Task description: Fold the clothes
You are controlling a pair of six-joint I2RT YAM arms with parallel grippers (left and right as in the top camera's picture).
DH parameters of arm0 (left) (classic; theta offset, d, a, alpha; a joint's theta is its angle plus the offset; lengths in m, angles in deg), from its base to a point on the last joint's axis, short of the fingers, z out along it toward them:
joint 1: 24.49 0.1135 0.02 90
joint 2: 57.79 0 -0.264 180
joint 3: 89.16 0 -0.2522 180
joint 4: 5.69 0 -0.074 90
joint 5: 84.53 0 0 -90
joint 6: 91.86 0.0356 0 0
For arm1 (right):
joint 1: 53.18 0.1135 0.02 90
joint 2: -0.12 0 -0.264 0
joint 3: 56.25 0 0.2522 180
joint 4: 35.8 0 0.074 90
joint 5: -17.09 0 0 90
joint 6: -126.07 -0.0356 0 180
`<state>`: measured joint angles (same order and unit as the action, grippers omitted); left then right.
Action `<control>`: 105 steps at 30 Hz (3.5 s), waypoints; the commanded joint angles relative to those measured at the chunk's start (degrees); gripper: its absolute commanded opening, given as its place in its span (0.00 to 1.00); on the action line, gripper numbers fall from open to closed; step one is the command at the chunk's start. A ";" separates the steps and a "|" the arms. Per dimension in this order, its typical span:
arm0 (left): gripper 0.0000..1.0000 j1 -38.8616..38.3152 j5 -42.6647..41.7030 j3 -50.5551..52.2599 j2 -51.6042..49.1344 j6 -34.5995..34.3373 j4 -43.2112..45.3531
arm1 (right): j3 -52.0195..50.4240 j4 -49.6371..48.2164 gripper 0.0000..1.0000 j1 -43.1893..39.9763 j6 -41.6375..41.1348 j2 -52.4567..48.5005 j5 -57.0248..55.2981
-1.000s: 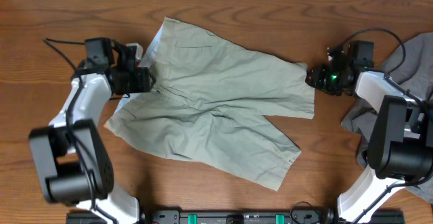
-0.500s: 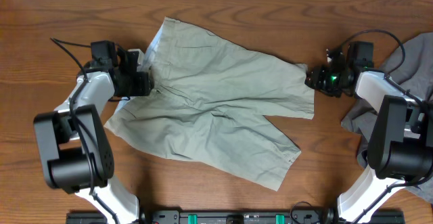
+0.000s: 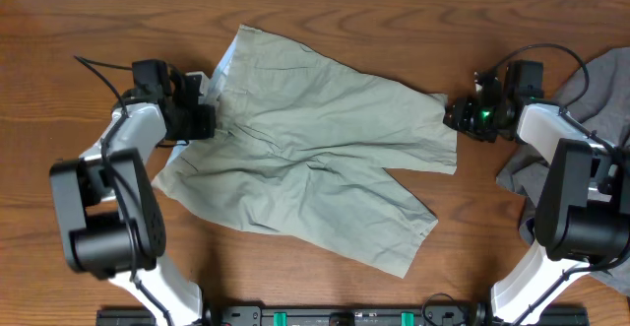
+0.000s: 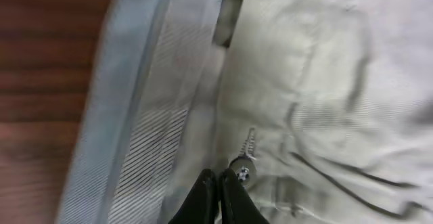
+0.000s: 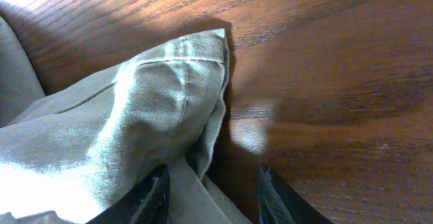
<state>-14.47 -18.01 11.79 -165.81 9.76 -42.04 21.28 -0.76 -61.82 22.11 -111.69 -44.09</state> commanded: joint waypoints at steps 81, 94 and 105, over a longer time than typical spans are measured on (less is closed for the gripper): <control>0.06 1.31 39.36 -1.38 3.37 -13.46 -4.79 | -0.02 -38.84 0.01 9.46 -10.19 -2.47 10.91; 0.42 1.31 39.39 -1.40 8.17 -13.92 -7.87 | -0.02 -23.50 0.31 4.55 -8.33 -2.23 26.91; 0.63 1.31 30.45 -1.42 30.38 -20.57 -15.98 | -0.02 5.09 0.40 9.27 18.08 3.85 19.32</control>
<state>-13.33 17.37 10.71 -138.93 -8.77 -56.71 21.06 1.88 -55.04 28.39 -112.59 -19.68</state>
